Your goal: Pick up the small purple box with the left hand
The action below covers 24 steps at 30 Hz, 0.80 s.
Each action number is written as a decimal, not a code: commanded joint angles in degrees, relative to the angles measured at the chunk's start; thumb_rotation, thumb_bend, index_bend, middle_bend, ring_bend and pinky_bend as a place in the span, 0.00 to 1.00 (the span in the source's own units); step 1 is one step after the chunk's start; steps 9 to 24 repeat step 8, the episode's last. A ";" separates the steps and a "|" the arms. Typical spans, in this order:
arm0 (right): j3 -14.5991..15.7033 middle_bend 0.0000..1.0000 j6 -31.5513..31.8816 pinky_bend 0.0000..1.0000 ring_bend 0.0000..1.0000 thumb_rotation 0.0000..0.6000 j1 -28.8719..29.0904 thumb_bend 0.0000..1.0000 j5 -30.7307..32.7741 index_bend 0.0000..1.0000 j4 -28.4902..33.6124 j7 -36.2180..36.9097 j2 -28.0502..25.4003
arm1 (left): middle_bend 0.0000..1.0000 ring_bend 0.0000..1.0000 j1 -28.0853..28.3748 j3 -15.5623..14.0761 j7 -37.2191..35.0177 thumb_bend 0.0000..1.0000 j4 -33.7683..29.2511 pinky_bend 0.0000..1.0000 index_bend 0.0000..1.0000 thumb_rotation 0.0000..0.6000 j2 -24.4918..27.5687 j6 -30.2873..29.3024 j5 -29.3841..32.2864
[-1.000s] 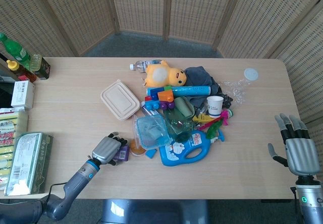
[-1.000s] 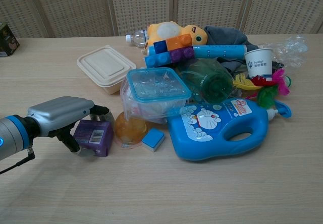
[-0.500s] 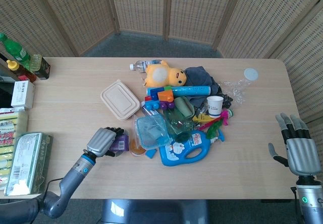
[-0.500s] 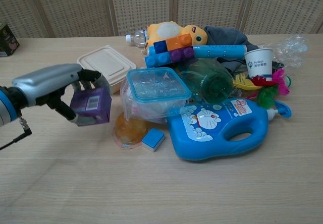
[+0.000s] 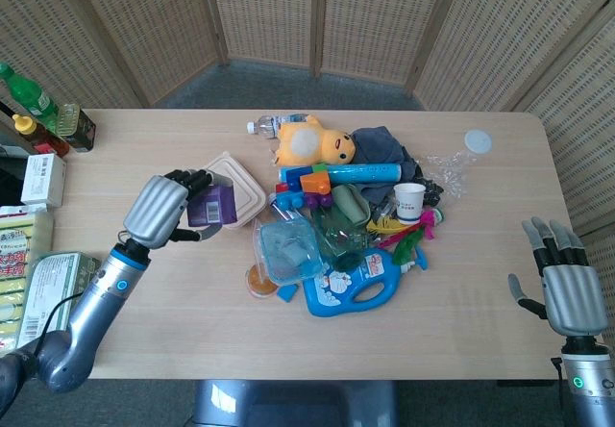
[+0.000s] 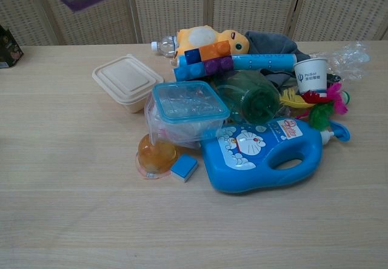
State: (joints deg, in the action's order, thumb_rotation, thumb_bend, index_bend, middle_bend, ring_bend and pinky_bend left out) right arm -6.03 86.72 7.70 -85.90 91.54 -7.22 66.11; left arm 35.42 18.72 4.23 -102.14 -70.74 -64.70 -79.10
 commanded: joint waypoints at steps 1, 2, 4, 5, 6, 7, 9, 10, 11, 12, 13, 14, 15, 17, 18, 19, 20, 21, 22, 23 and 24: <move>0.06 0.00 -0.05 0.00 0.00 0.82 -0.02 0.41 -0.08 0.01 -0.02 0.01 0.10 | 0.65 0.60 1.52 2.76 1.31 0.36 -2.82 0.45 0.58 1.00 3.15 0.38 2.45; 0.11 0.00 -0.08 0.00 0.00 0.82 -0.03 0.41 -0.12 0.01 -0.05 0.04 0.15 | 0.65 0.60 1.79 3.42 1.40 0.36 -3.39 0.45 0.58 1.00 3.68 0.17 3.04; 0.12 0.00 -0.03 0.00 0.00 0.82 -0.09 0.41 -0.13 0.01 -0.10 0.07 0.21 | 0.65 0.60 2.07 4.14 1.09 0.36 -4.16 0.45 0.58 1.00 4.26 -0.22 3.51; 0.12 0.00 0.03 0.00 0.00 0.82 -0.15 0.41 -0.13 0.01 -0.14 0.11 0.21 | 0.65 0.60 2.19 4.33 1.03 0.36 -4.58 0.45 0.58 1.00 4.66 -0.33 3.73; 0.10 0.00 0.09 0.00 0.00 0.82 -0.21 0.41 -0.12 0.01 -0.16 0.14 0.19 | 0.65 0.60 2.27 4.39 1.05 0.36 -4.82 0.45 0.58 1.00 4.91 -0.41 3.82; 0.08 0.00 0.16 0.00 0.00 0.82 -0.26 0.41 -0.09 0.01 -0.19 0.16 0.17 | 0.65 0.60 2.35 4.39 1.13 0.36 -4.94 0.45 0.58 1.00 5.07 -0.53 3.88; 0.06 0.00 0.22 0.00 0.00 0.82 -0.31 0.41 -0.07 0.01 -0.21 0.18 0.12 | 0.65 0.60 2.44 4.29 1.28 0.36 -5.01 0.45 0.58 1.00 5.18 -0.63 3.97; 0.06 0.00 0.22 0.00 0.00 0.82 -0.31 0.41 -0.07 0.01 -0.21 0.18 0.12 | 0.65 0.60 2.44 4.29 1.28 0.36 -5.01 0.45 0.58 1.00 5.18 -0.63 3.97; 0.06 0.00 0.22 0.00 0.00 0.82 -0.31 0.41 -0.07 0.01 -0.21 0.18 0.12 | 0.65 0.60 2.44 4.29 1.28 0.36 -5.01 0.45 0.58 1.00 5.18 -0.63 3.97; 0.06 0.00 0.22 0.00 0.00 0.82 -0.31 0.41 -0.07 0.01 -0.21 0.18 0.12 | 0.65 0.60 2.44 4.29 1.28 0.36 -5.01 0.45 0.58 1.00 5.18 -0.63 3.97; 0.06 0.00 0.22 0.00 0.00 0.82 -0.31 0.41 -0.07 0.01 -0.21 0.18 0.12 | 0.65 0.60 2.44 4.29 1.28 0.36 -5.01 0.45 0.58 1.00 5.18 -0.63 3.97; 0.06 0.00 0.22 0.00 0.00 0.82 -0.31 0.41 -0.07 0.01 -0.21 0.18 0.12 | 0.65 0.60 2.44 4.29 1.28 0.36 -5.01 0.45 0.58 1.00 5.18 -0.63 3.97; 0.06 0.00 0.22 0.00 0.00 0.82 -0.31 0.41 -0.07 0.01 -0.21 0.18 0.12 | 0.65 0.60 2.44 4.29 1.28 0.36 -5.01 0.45 0.58 1.00 5.18 -0.63 3.97; 0.06 0.00 0.22 0.00 0.00 0.82 -0.31 0.41 -0.07 0.01 -0.21 0.18 0.12 | 0.65 0.60 2.44 4.29 1.28 0.36 -5.01 0.45 0.58 1.00 5.18 -0.63 3.97; 0.06 0.00 0.22 0.00 0.00 0.82 -0.31 0.41 -0.07 0.01 -0.21 0.18 0.12 | 0.65 0.60 2.44 4.29 1.28 0.36 -5.01 0.45 0.58 1.00 5.18 -0.63 3.97; 0.06 0.00 0.22 0.00 0.00 0.82 -0.31 0.41 -0.07 0.01 -0.21 0.18 0.12 | 0.65 0.60 2.44 4.29 1.28 0.36 -5.01 0.45 0.58 1.00 5.18 -0.63 3.97; 0.06 0.00 0.22 0.00 0.00 0.82 -0.31 0.41 -0.07 0.01 -0.21 0.18 0.12 | 0.65 0.60 2.44 4.29 1.28 0.36 -5.01 0.45 0.58 1.00 5.18 -0.63 3.97; 0.06 0.00 0.22 0.00 0.00 0.82 -0.31 0.41 -0.07 0.01 -0.21 0.18 0.12 | 0.65 0.60 2.44 4.29 1.28 0.36 -5.01 0.45 0.58 1.00 5.18 -0.63 3.97; 0.06 0.00 0.22 0.00 0.00 0.82 -0.31 0.41 -0.07 0.01 -0.21 0.18 0.12 | 0.65 0.60 2.44 4.29 1.28 0.36 -5.01 0.45 0.58 1.00 5.18 -0.63 3.97; 0.06 0.00 0.22 0.00 0.00 0.82 -0.31 0.41 -0.07 0.01 -0.21 0.18 0.12 | 0.65 0.60 2.44 4.29 1.28 0.36 -5.01 0.45 0.58 1.00 5.18 -0.63 3.97; 0.06 0.00 0.22 0.00 0.00 0.82 -0.31 0.41 -0.07 0.01 -0.21 0.18 0.12 | 0.65 0.60 2.44 4.29 1.28 0.36 -5.01 0.45 0.58 1.00 5.18 -0.63 3.97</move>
